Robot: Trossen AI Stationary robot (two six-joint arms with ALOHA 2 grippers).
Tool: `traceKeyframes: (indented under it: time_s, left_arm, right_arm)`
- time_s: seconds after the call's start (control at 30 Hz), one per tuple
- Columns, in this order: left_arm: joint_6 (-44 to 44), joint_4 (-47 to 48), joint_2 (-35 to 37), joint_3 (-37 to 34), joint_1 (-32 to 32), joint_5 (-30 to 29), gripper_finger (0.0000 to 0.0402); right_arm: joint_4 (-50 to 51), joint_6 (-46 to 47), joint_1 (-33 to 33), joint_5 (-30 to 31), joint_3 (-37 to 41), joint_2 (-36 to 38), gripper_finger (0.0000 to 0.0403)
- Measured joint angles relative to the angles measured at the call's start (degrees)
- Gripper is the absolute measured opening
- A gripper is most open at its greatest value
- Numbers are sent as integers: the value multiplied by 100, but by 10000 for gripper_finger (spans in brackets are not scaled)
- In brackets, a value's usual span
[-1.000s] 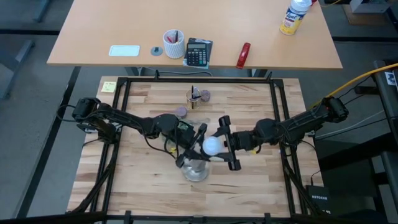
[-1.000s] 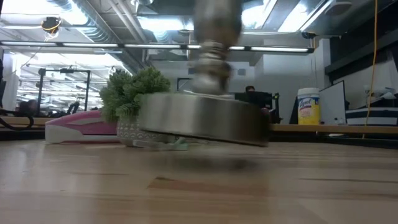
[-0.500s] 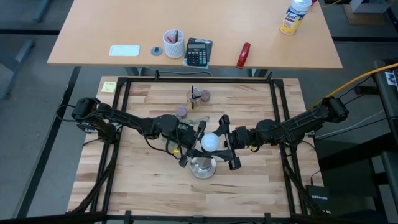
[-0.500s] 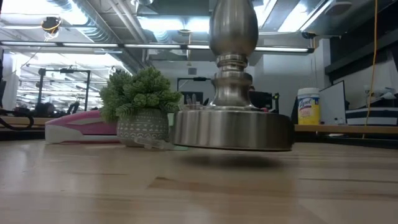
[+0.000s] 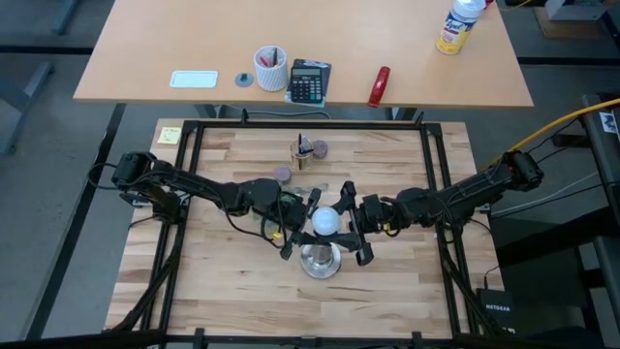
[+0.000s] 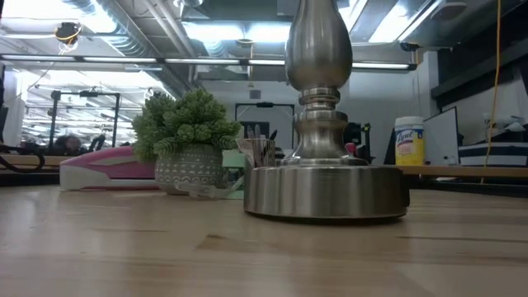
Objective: Screw lightbulb
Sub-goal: Remove the lightbulb from the lamp
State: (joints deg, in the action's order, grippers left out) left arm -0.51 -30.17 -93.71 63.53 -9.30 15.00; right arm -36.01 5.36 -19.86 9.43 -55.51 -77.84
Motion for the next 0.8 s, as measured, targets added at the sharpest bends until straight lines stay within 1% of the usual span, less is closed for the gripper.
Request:
traceKeyframes:
  time_s: [0.1,0.33,0.5,0.7,0.8]
  left_arm:
    - [0,3,0,0,20,-14,128]
    - [7,81,0,2,52,-20,128]
    - [-44,102,0,2,50,-25,128]
    - [-24,117,0,2,30,-45,128]
    - [-44,117,0,2,24,-56,128]
  right_arm:
    - [66,210,0,0,-15,-17,246]
    - [126,213,2,-42,-26,-52,246]
    - [389,206,2,-61,-28,-65,246]
    - [196,162,2,-5,-26,-70,246]
    - [192,-57,2,-72,-23,-70,246]
